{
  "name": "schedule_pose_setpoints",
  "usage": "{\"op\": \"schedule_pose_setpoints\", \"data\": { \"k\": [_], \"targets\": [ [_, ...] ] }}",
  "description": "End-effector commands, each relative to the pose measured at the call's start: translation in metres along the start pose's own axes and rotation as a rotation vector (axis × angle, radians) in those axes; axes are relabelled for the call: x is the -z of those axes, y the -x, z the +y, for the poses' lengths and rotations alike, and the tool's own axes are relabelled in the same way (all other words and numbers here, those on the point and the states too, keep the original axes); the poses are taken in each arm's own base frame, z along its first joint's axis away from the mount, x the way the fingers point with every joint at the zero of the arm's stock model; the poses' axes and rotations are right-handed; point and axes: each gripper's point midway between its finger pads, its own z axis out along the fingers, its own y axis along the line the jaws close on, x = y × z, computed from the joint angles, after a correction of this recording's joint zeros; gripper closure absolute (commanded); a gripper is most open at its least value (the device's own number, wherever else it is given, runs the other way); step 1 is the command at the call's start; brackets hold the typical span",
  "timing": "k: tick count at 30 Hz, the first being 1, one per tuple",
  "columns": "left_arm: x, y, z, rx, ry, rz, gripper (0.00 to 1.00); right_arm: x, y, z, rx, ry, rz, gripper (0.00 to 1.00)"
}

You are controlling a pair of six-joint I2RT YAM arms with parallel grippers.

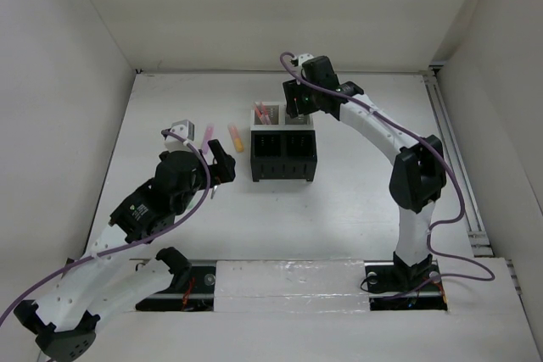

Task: Sort the stationery into containers
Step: Place the stationery into the container

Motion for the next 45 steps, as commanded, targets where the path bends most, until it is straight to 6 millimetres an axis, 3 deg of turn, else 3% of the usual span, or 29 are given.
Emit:
{"op": "schedule_pose_setpoints", "data": {
  "k": [1, 36, 45],
  "targets": [
    [0.0, 0.007, -0.002, 0.003, -0.015, -0.031, 0.0, 0.007, 0.022, 0.004, 0.016, -0.004, -0.064, 1.0],
    [0.006, 0.01, -0.004, 0.014, -0.038, -0.045, 0.0, 0.011, -0.003, -0.002, 0.033, -0.044, 0.012, 1.0],
    [0.008, 0.012, -0.004, 0.018, -0.043, -0.052, 0.0, 0.01, -0.007, 0.003, 0.039, -0.038, 0.021, 0.95]
  ]
}}
